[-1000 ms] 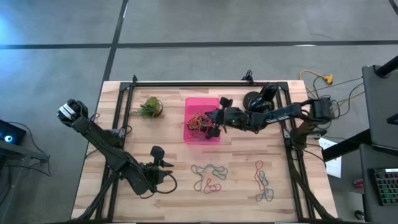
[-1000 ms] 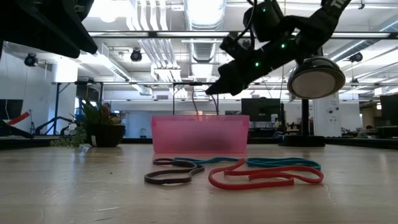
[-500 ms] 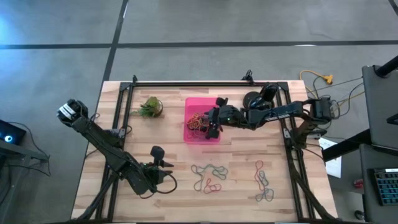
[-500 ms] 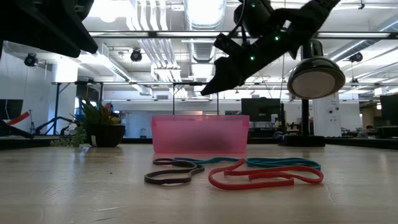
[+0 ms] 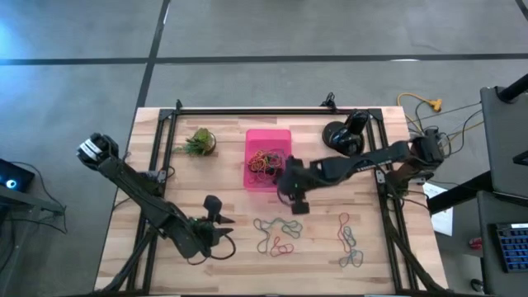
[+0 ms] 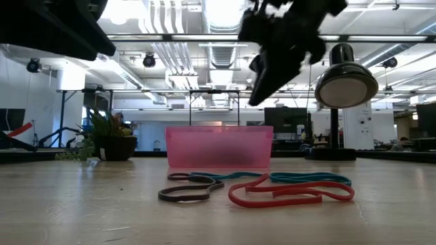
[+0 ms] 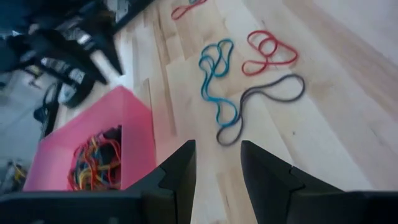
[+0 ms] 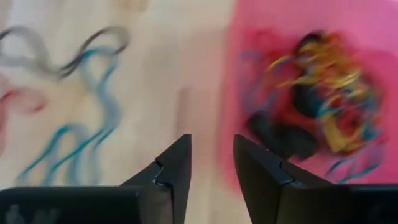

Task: Pick and place rubber bands into bin
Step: Put the blue rubber bands into the pink bin

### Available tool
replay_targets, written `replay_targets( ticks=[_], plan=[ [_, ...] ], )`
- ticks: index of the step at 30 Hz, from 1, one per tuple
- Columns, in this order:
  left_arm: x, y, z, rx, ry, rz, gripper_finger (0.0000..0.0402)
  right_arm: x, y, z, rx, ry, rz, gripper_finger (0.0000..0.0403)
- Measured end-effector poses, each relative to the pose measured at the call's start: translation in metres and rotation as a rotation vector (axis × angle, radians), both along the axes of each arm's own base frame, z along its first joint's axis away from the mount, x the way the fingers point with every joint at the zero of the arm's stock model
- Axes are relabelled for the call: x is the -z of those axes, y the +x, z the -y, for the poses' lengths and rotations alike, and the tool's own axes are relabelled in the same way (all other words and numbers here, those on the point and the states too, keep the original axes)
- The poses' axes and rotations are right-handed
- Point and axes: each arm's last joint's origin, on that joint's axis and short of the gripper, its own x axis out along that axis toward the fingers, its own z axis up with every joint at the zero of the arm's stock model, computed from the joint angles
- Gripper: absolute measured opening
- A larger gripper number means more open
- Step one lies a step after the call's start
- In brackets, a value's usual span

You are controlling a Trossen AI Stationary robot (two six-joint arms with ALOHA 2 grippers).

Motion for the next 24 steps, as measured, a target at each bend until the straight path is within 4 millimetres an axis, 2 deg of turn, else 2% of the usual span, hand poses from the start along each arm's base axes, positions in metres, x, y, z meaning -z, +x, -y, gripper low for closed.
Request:
replay_targets(
  ticks=[10, 17, 24],
  plan=[
    [0.012, 0.018, -0.002, -0.008, 0.053, 0.003, 0.0111, 0.001, -0.039, -0.072, 0.093, 0.076, -0.268, 0.0090],
    [0.013, 0.024, -0.009, -0.041, 0.049, 0.008, 0.0111, 0.019, -0.076, -0.118, 0.189, 0.097, -0.361, 0.0075],
    [0.012, 0.024, -0.009, -0.041, 0.045, 0.012, 0.0111, 0.038, -0.117, -0.151, 0.303, 0.108, -0.409, 0.0063]
  ],
)
